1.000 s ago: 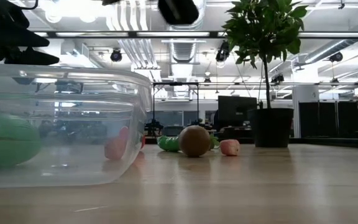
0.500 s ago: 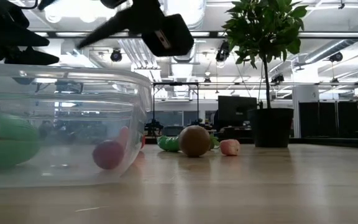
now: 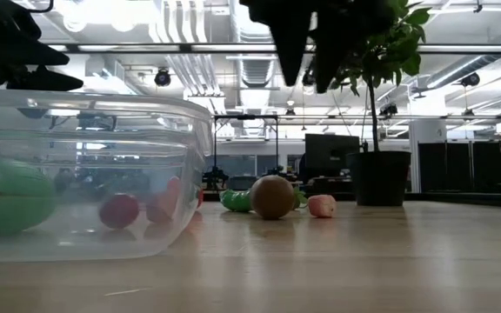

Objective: Pick and placing Produce into tupperware
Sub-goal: Put the bottom peach into the transparent bin

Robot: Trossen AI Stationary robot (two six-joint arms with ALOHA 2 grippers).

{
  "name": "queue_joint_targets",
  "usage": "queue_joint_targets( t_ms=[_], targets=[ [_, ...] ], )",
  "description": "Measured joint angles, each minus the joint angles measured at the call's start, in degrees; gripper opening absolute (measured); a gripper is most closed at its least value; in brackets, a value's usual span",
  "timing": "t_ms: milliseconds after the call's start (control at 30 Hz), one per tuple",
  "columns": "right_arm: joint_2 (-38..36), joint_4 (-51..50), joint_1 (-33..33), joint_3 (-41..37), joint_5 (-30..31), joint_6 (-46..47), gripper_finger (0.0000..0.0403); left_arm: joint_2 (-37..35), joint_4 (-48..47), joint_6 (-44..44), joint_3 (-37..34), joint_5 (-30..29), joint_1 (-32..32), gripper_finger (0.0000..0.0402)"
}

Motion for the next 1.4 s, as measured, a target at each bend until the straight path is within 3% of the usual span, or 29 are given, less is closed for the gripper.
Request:
queue_joint_targets(
  t_ms=[267,600,900,1133,1400],
  targets=[
    [0.28,-1.68,-4.11,-9.56,0.35,-5.25,0.0178,0.2,0.06,0.0,-0.02,0.01,0.0,0.0192],
    [-0.74,7.86,-7.37,-18.49,-2.67,-16.04,0.0178,0.42,0.08,-0.01,-0.02,-0.01,0.0,0.0192],
    [-7.98,17.73,-10.4,-27.24,-2.61,-18.72,0.0147,0.5,0.09,0.01,-0.02,-0.03,0.0,0.0192],
    [-12.71,24.06,-12.94,-35.52,-7.63,-19.07,0.0129,0.55,0.09,0.0,-0.02,-0.03,-0.04,0.0192],
    [-12.87,30.2,-12.06,-37.95,-8.17,-19.47,0.0162,0.53,0.11,0.01,-0.02,-0.03,-0.02,0.0192]
  ],
)
